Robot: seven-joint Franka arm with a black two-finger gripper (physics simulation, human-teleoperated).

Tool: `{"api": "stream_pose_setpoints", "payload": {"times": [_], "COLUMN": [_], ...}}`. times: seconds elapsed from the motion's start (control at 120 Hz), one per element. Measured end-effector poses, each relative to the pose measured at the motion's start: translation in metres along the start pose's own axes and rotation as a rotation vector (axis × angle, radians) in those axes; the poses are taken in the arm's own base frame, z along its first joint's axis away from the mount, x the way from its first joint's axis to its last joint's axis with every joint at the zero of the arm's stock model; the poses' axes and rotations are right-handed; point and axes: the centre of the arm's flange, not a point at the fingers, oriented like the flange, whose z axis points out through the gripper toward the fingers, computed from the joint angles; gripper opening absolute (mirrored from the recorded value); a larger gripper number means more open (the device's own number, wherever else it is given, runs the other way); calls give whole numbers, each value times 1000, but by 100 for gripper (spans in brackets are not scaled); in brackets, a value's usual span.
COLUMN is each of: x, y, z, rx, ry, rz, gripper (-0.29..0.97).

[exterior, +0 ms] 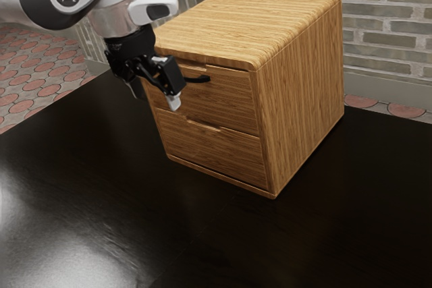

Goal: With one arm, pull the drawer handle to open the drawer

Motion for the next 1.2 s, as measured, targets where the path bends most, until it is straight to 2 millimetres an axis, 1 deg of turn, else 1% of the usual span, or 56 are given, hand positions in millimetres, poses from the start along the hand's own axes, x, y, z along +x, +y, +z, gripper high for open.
{"api": "stream_pose_setpoints", "payload": {"times": [0.2,0.217,0.25,0.267,0.3,0.317,0.342,0.392,0.467,0.525,0.592,0.7,0.8,0.833,0.908,0.967,1.0,1.033,1.067,1.108,1.2], "x": [-3,-3,-6,-9,-19,-23,-29,-39,-44,-42,-39,-30,-29,-36,-63,-82,-88,-90,-90,-90,-85], "y": [-24,-26,-31,-34,-39,-40,-41,-37,-18,-9,-6,-9,-15,-17,-18,-22,-24,-29,-37,-41,-41], "z": [1,-2,-18,-35,-76,-90,-104,-121,-128,-123,-118,-103,-95,-82,-37,-14,-1,13,20,24,24], "rx": [10,9,9,9,10,8,3,-18,-47,-60,-64,-58,-38,-26,-9,-19,-32,-54,-81,-124,-205], "ry": [-14,-11,18,46,113,135,154,171,160,136,120,98,98,88,70,97,120,143,171,204,283], "rz": [-39,-44,-55,-63,-91,-110,-144,-223,-325,-413,-530,-710,-858,-899,-978,-1038,-1072,-1109,-1150,-1193,-1253], "gripper": [68,68,68,68,68,68,68,68,68,68,68,68,68,68,68,68,68,68,68,68,68]}}
